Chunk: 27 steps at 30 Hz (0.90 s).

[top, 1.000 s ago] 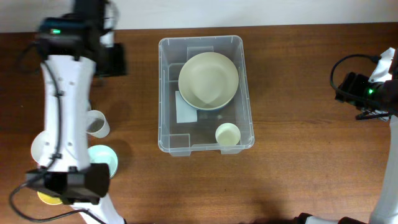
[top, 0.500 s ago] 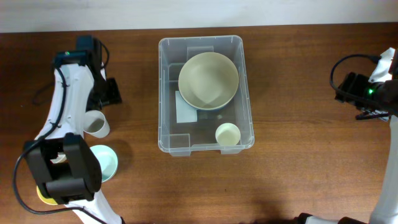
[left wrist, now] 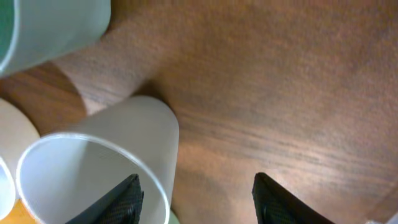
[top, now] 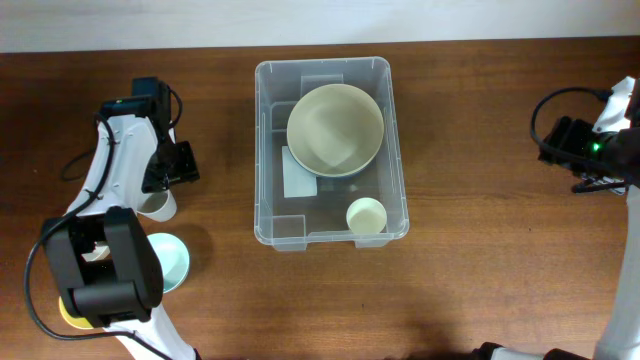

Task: Pack container
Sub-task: 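Release the cup and move the left gripper to the grey cup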

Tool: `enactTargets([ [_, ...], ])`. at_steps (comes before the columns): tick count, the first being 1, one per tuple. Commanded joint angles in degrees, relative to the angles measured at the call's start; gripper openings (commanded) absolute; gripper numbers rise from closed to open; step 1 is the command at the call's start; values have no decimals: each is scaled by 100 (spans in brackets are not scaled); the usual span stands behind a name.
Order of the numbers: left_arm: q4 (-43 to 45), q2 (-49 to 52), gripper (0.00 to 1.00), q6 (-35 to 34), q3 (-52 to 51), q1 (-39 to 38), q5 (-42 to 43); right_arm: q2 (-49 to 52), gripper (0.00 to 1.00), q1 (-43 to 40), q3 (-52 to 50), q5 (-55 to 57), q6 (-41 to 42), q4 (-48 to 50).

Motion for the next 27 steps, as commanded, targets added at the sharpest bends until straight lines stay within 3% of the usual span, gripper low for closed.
enactTargets([
  [1, 212, 7, 59, -52, -317, 42, -142, 15, 78, -24, -20, 15, -15, -9],
  [5, 402, 7, 58, -52, -529, 42, -122, 15, 78, -24, -20, 15, -15, -26],
  [6, 402, 7, 54, -52, -531, 42, -122, 15, 78, -24, -20, 15, -15, -24],
  [7, 407, 7, 29, -52, -529, 39, -122, 15, 78, -24, -20, 15, -15, -26],
  [12, 466, 4, 1, -52, -503, 39, -125, 15, 78, -24, -20, 20, -35, -48],
  [19, 208, -57, 0, -50, 433, -184, 17, 15, 78, -24, -20, 17, -103, -52],
  [27, -970, -584, 0, -52, 2304, -1379, 118, 15, 78, -24, -20, 17, -103, -63],
])
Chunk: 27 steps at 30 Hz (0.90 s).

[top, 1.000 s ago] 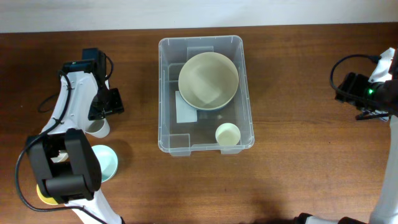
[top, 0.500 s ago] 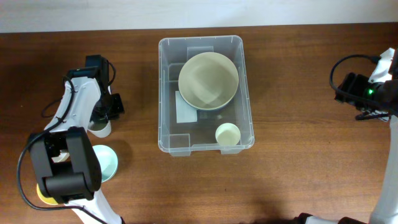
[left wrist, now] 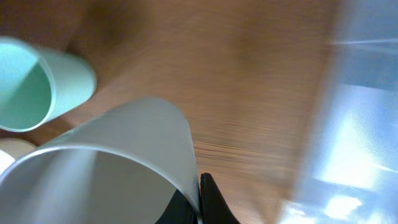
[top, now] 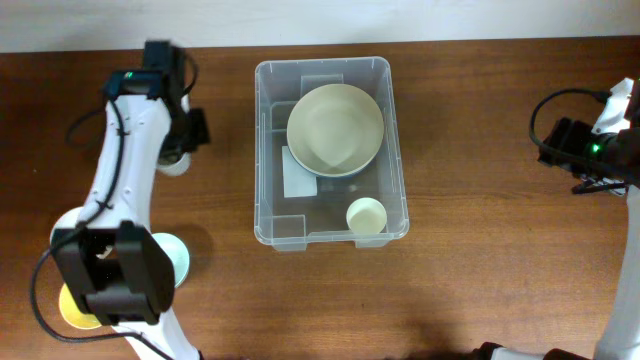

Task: Pack container

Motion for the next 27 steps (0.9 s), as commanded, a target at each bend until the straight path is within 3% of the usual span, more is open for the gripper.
enactTargets([
  [1, -317, -557, 0, 4, 743, -767, 96, 15, 78, -24, -20, 17, -50, 0],
  [14, -570, -575, 0, -17, 946, -3445, 765, 15, 78, -24, -20, 13, -48, -26],
  [27, -638, 284, 0, -13, 942, -4387, 1172, 15, 78, -24, -20, 15, -48, -48],
])
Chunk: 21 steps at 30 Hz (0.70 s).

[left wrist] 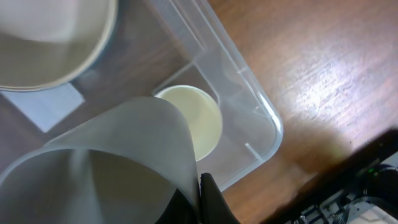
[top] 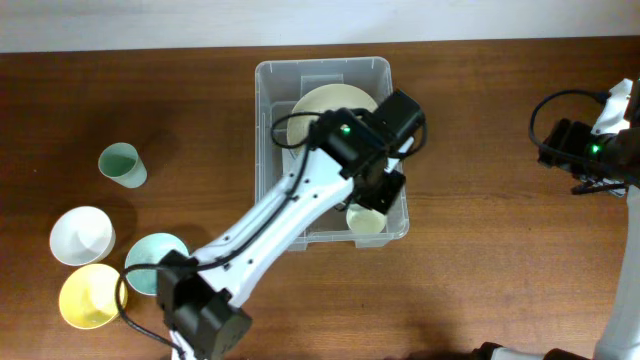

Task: Pack container

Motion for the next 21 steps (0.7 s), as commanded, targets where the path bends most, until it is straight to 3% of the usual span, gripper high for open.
enactTargets([
  [1, -17, 101, 0, -13, -4, -103, 149, 15, 78, -24, -20, 15, -37, -4],
  [6, -24, 101, 1, -13, -4, -160, 151, 15, 78, -24, -20, 13, -37, -2],
  [9, -46, 101, 36, -13, -4, -160, 153, 15, 78, -24, -20, 13, -37, -2],
  [11, -72, 101, 53, -13, -4, -160, 153, 15, 78, -24, -20, 13, -37, -2],
  [17, -164, 61, 58, -17, 9, -17, -249, 15, 78, -24, -20, 15, -39, -4],
  [21, -306, -210, 59, -125, 15, 612, -925, 15, 78, -24, -20, 15, -39, -4],
])
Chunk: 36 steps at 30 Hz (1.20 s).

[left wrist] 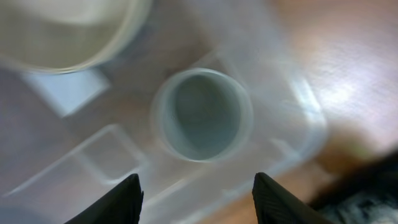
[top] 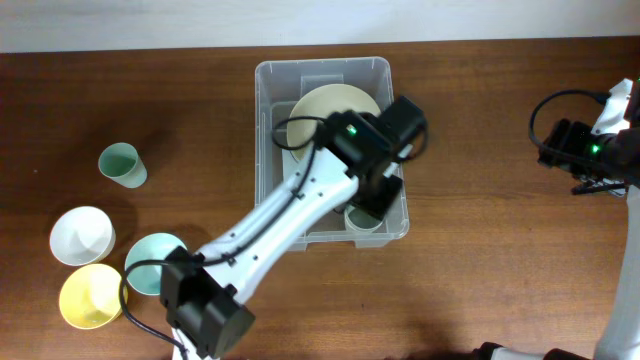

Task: Pack container

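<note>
A clear plastic container (top: 268, 150) stands mid-table with a large cream bowl (top: 335, 112) in its back half. In its front right corner a white cup (left wrist: 202, 115) sits nested in a cream cup (top: 363, 218). My left gripper (left wrist: 196, 177) hangs open just above these cups, nothing between its fingers (left wrist: 129, 198); overhead, the left gripper (top: 380, 192) partly covers the cups. My right gripper (top: 572, 150) stays at the table's far right edge, its jaws too small to read.
On the table's left stand a mint cup (top: 122, 163), a white bowl (top: 82, 235), a mint bowl (top: 148, 262) and a yellow bowl (top: 90, 297). A white label (left wrist: 68, 93) lies on the container floor. The left arm (top: 290, 215) stretches across the container's front wall.
My left gripper, then shut on the white cup above the cream cup, is now open. The white cup sits inside the cream cup in the container's front right corner.
My left gripper stood open around the white cup on the table's left side. Then it was shut on the cup farther back. Later it held the cup over the container's front right corner, and now the cup rests in the cream cup there.
</note>
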Tool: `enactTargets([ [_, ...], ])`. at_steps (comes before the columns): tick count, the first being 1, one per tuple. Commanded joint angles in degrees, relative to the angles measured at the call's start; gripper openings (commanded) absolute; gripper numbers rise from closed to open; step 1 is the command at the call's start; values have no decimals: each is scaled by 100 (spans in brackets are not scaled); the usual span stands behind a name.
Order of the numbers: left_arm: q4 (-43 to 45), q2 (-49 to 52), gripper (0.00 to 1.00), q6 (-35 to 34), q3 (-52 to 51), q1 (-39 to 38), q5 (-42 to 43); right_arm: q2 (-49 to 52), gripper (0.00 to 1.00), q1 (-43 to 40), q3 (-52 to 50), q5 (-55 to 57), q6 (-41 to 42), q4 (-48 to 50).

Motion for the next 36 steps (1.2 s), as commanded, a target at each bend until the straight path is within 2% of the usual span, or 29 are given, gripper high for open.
enactTargets([
  [1, -162, -520, 61, -155, 22, 1141, -1128, 15, 78, -24, -20, 13, -37, -7],
  [7, -50, -837, 74, -170, 20, 3440, -1322, 15, 78, -24, -20, 13, -37, -7],
  [10, 175, -647, 74, -164, -7, 4478, -1252, 15, 78, -24, -20, 13, -39, -7],
  [14, 433, -192, 74, -55, -7, 5372, -892, 15, 78, -22, -20, 13, -39, -7],
  [18, 579, 415, 74, 11, -7, 5766, -778, 15, 78, -22, -20, 15, -39, -7],
  [29, 1014, 1788, 72, 133, -4, 5812, -800, 15, 78, -24, -20, 15, -39, -63],
  [31, 1019, 1864, 64, 133, -4, 5812, -800, 15, 78, -24, -20, 17, -39, -72],
  [32, 1012, 1864, 56, 133, -4, 5812, -800, 15, 78, -24, -20, 17, -39, -72],
  [34, 1019, 1858, 38, 136, 2, 5812, -804, 15, 78, -24, -20, 17, -39, -70],
  [36, 1010, 1840, 13, 136, 33, 5812, -850, 15, 78, -24, -20, 17, -42, -70],
])
